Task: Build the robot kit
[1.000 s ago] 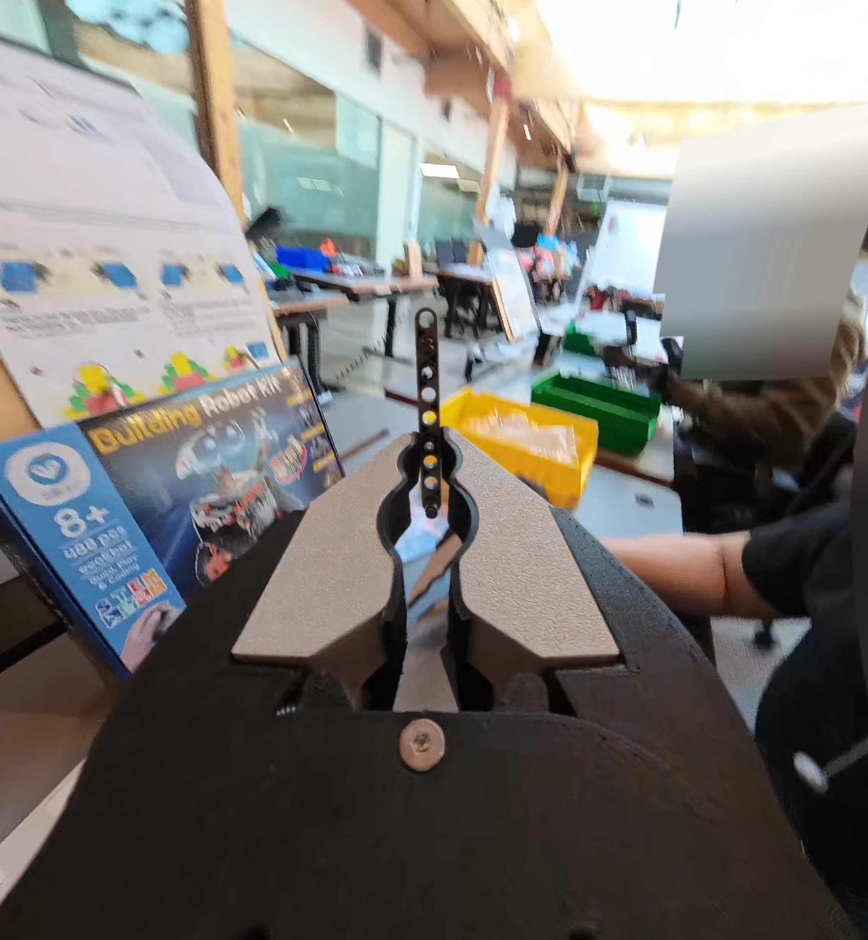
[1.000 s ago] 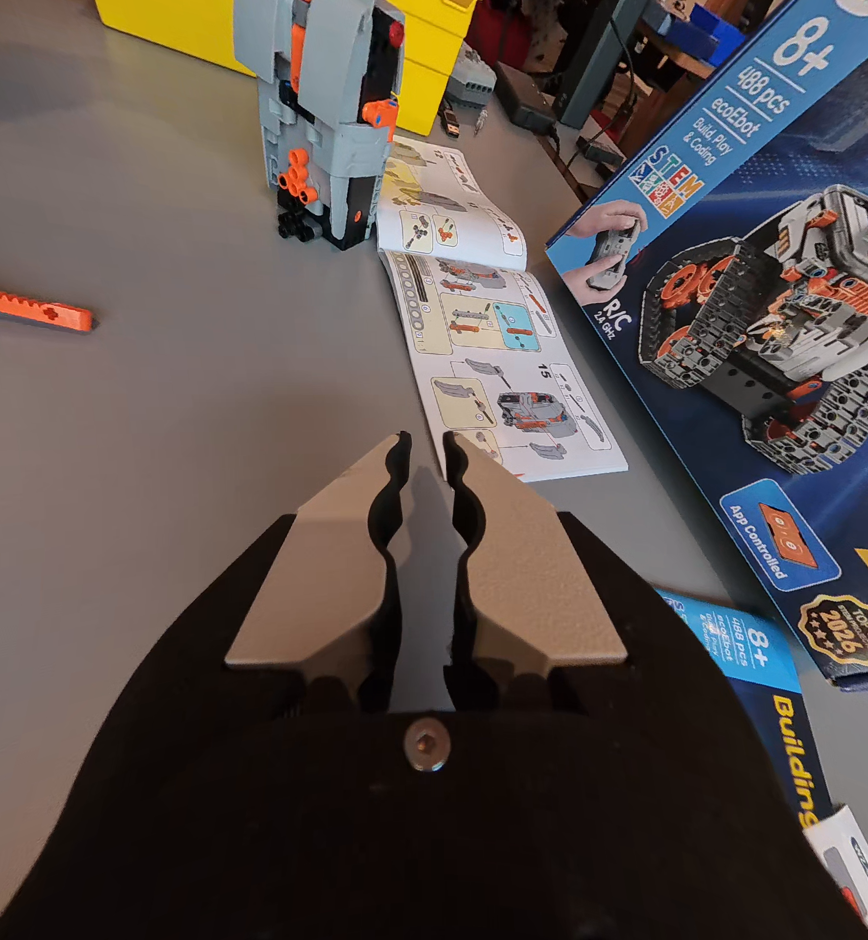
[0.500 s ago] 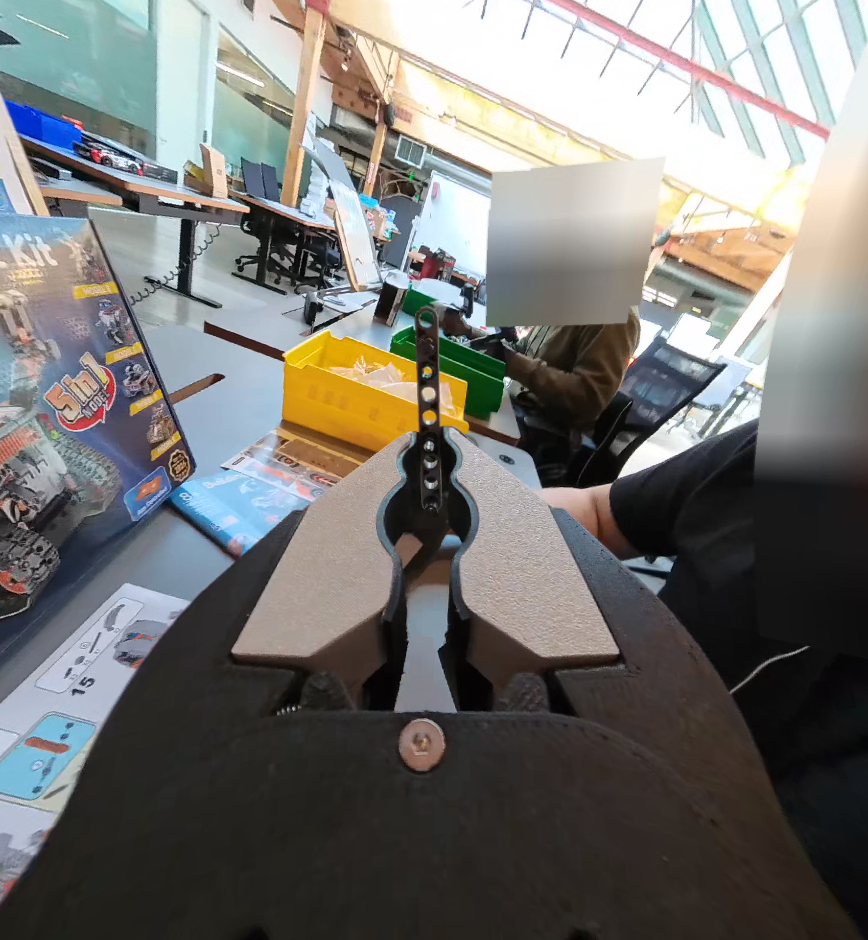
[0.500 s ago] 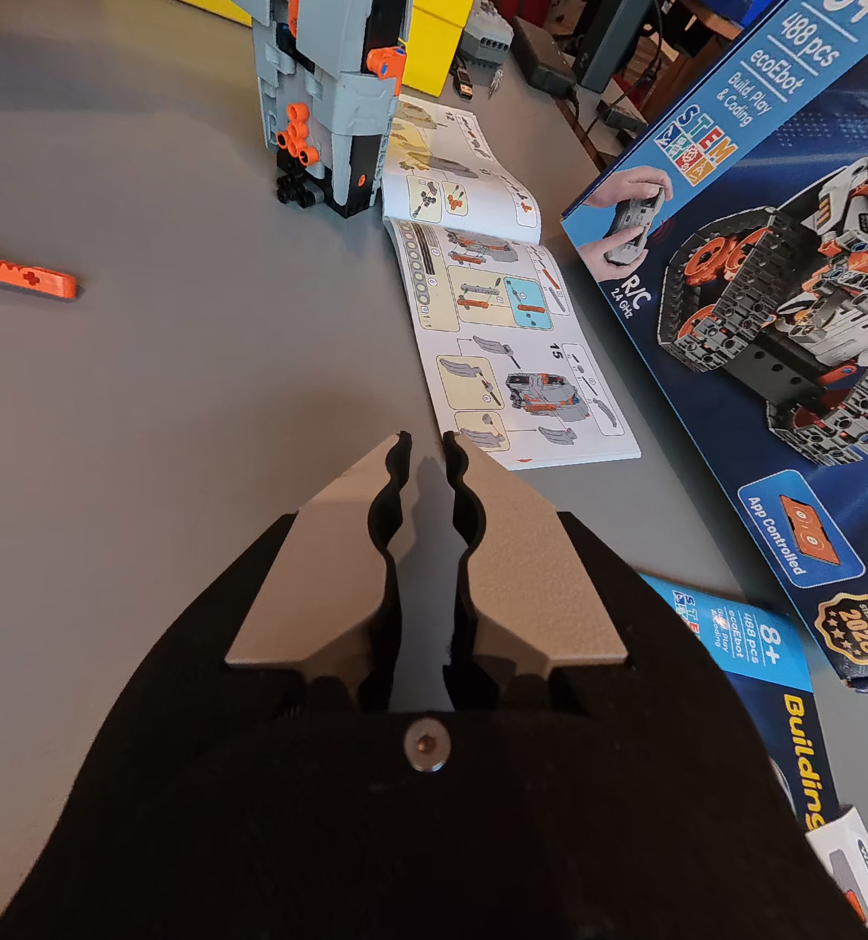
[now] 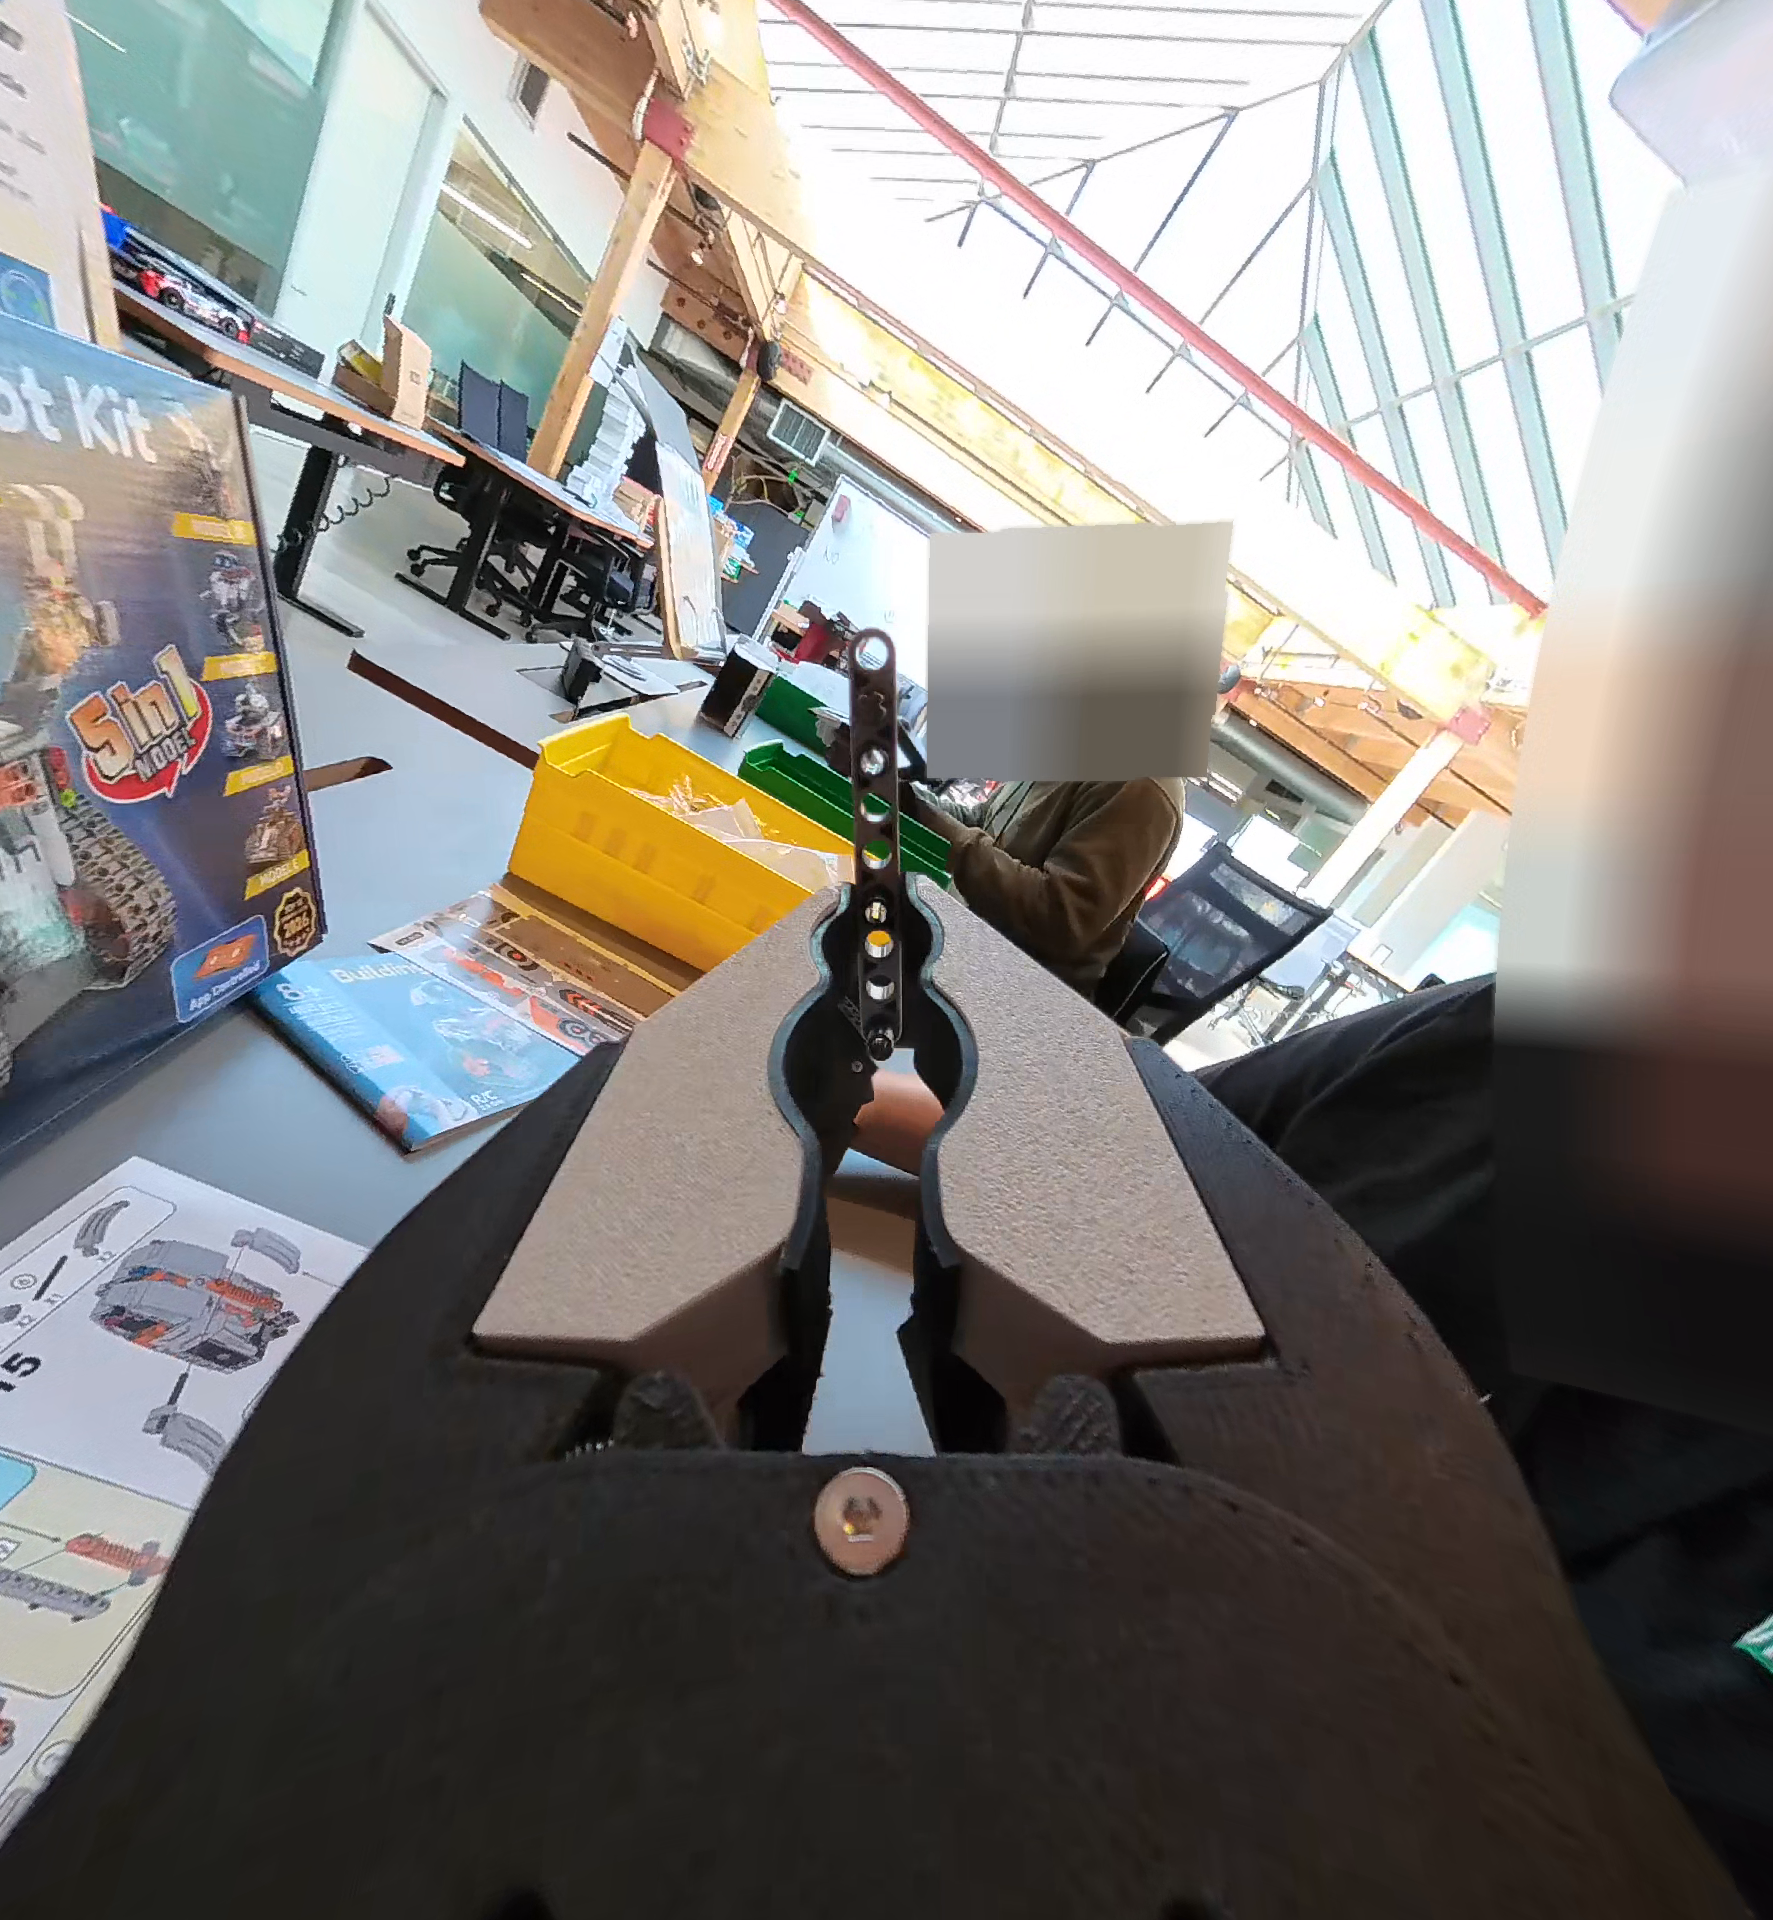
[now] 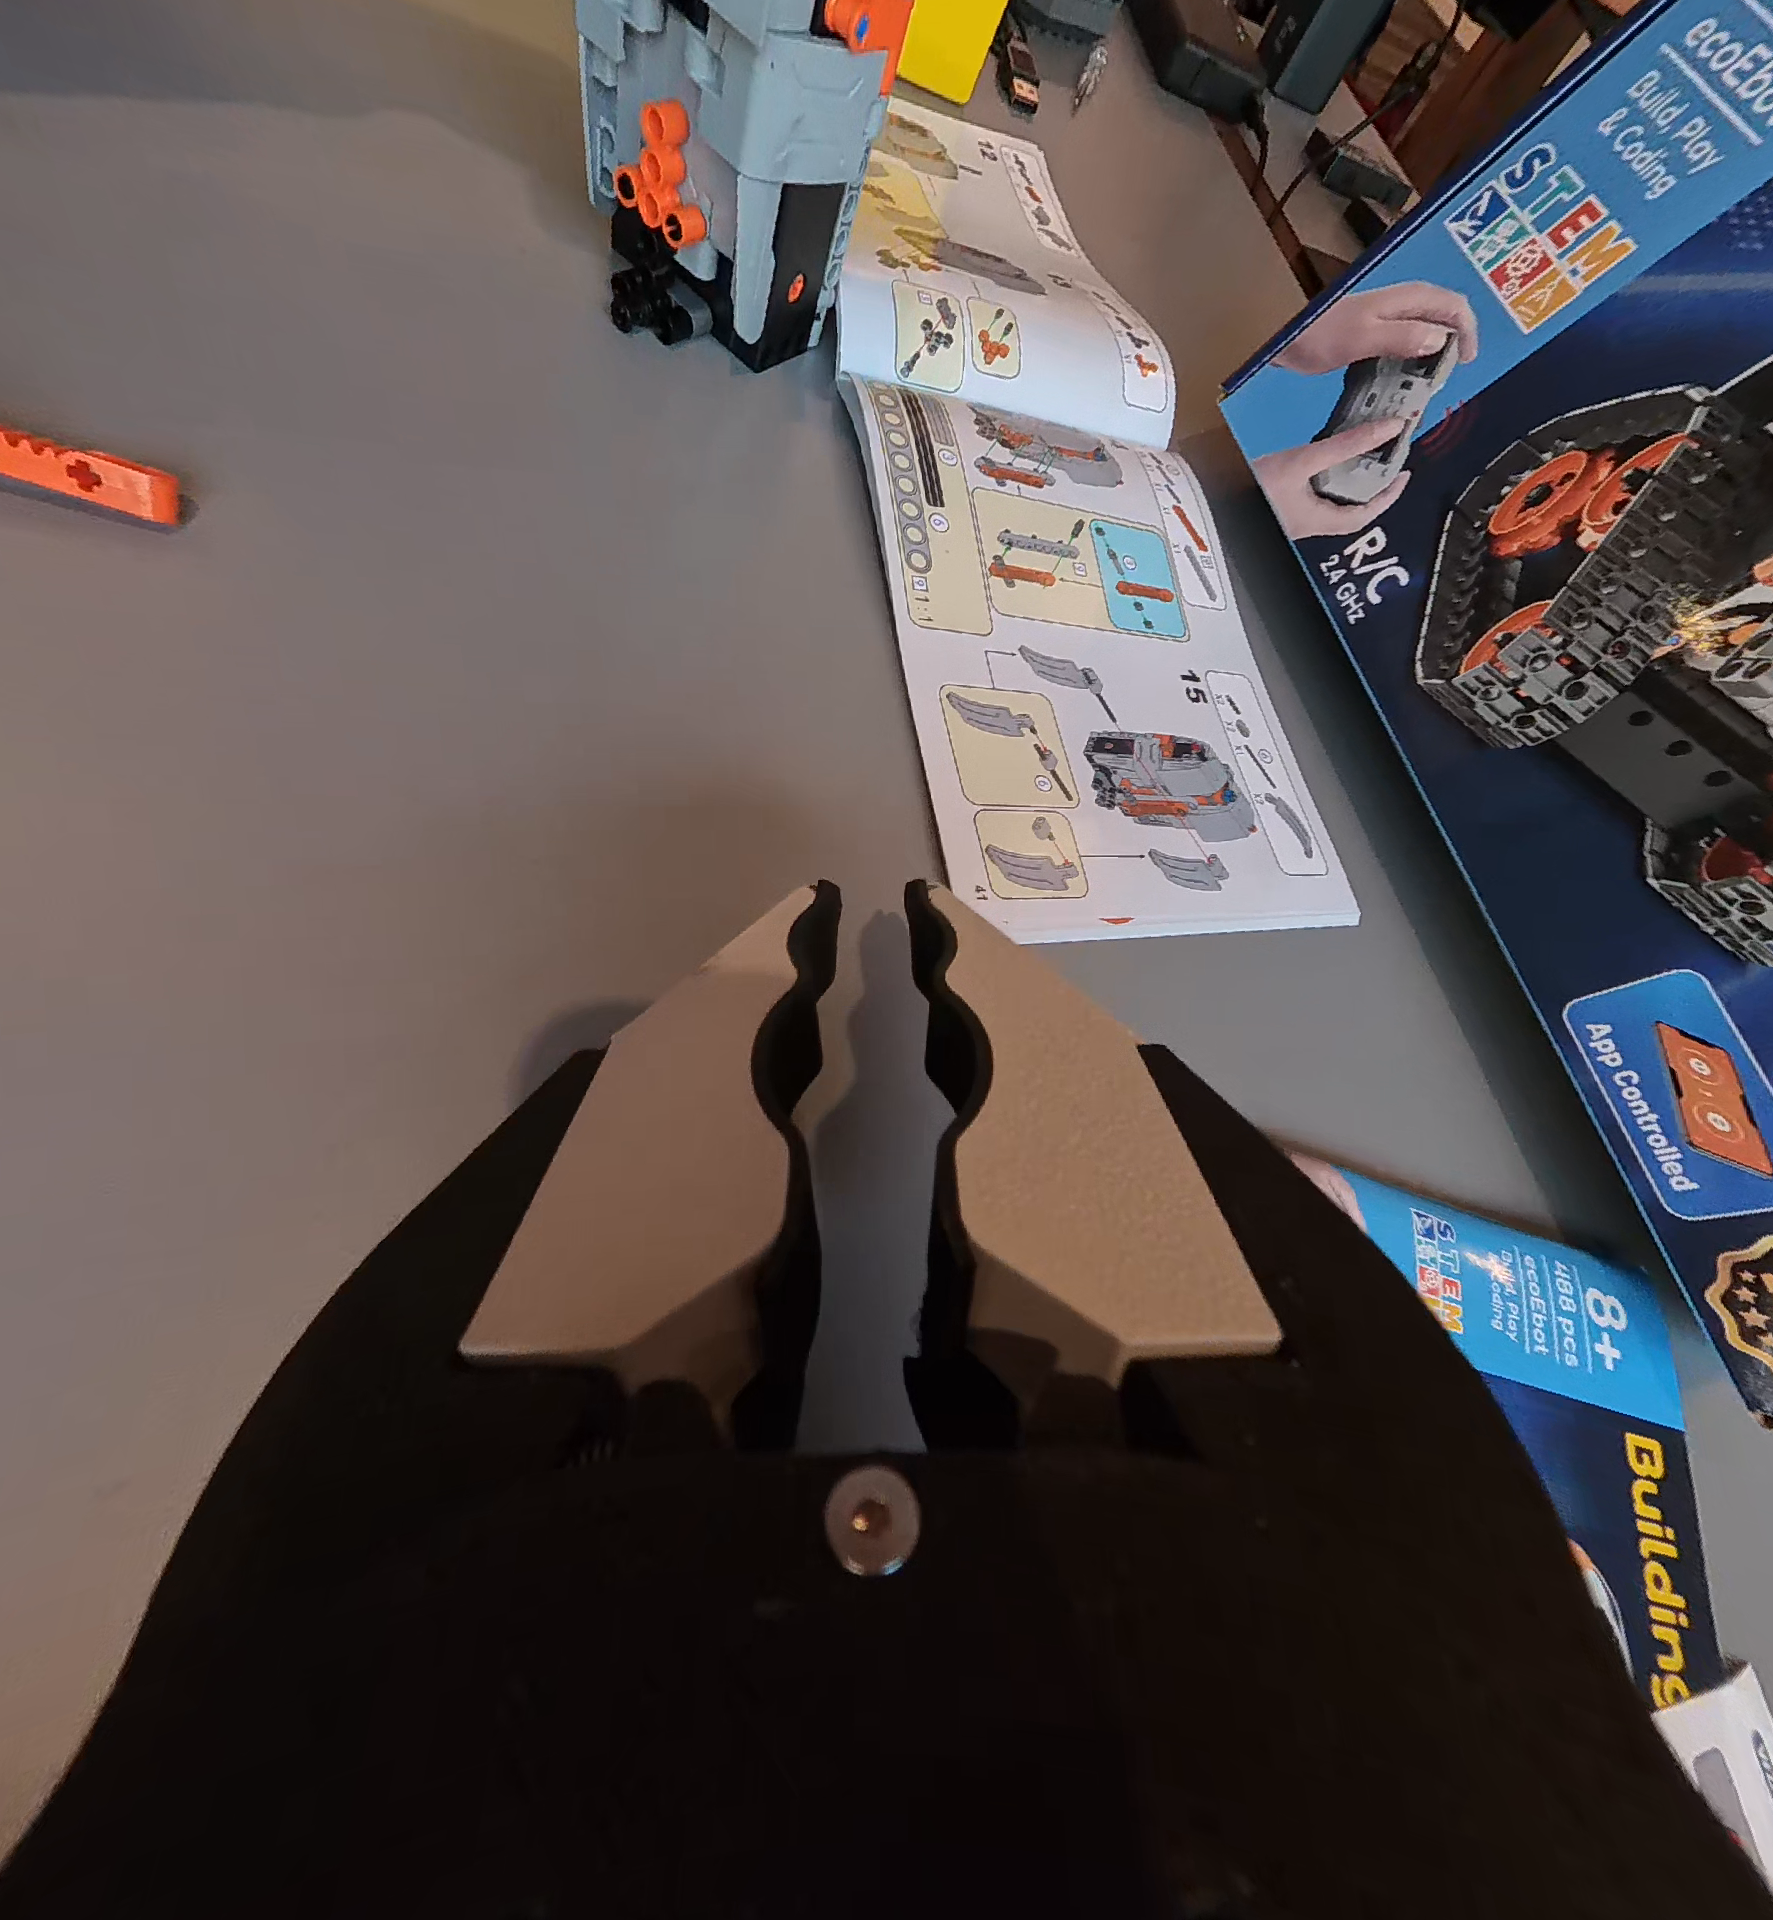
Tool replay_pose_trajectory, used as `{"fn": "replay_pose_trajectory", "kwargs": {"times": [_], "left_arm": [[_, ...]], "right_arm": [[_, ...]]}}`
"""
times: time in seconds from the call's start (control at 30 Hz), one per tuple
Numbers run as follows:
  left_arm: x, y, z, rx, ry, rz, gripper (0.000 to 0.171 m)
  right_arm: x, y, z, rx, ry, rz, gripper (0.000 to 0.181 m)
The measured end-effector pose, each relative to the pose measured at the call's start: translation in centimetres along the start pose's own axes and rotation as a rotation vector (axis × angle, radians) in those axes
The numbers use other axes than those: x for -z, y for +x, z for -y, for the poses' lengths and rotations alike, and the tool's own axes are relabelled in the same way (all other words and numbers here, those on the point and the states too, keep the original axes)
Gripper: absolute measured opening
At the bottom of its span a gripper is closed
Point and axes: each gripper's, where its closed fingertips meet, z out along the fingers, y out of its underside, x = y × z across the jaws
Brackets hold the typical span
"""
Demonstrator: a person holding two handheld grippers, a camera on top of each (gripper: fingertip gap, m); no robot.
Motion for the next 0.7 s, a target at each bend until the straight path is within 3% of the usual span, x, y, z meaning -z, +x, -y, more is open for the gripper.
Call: {"fn": "replay_pose_trajectory", "kwargs": {"times": [0.7], "left_arm": [[1.1,0.1,-1.0,-0.032,-0.076,-0.012,0.004]], "right_arm": [[-0.2,-0.5,-0.7,0.027,-0.041,0.021,0.012]]}}
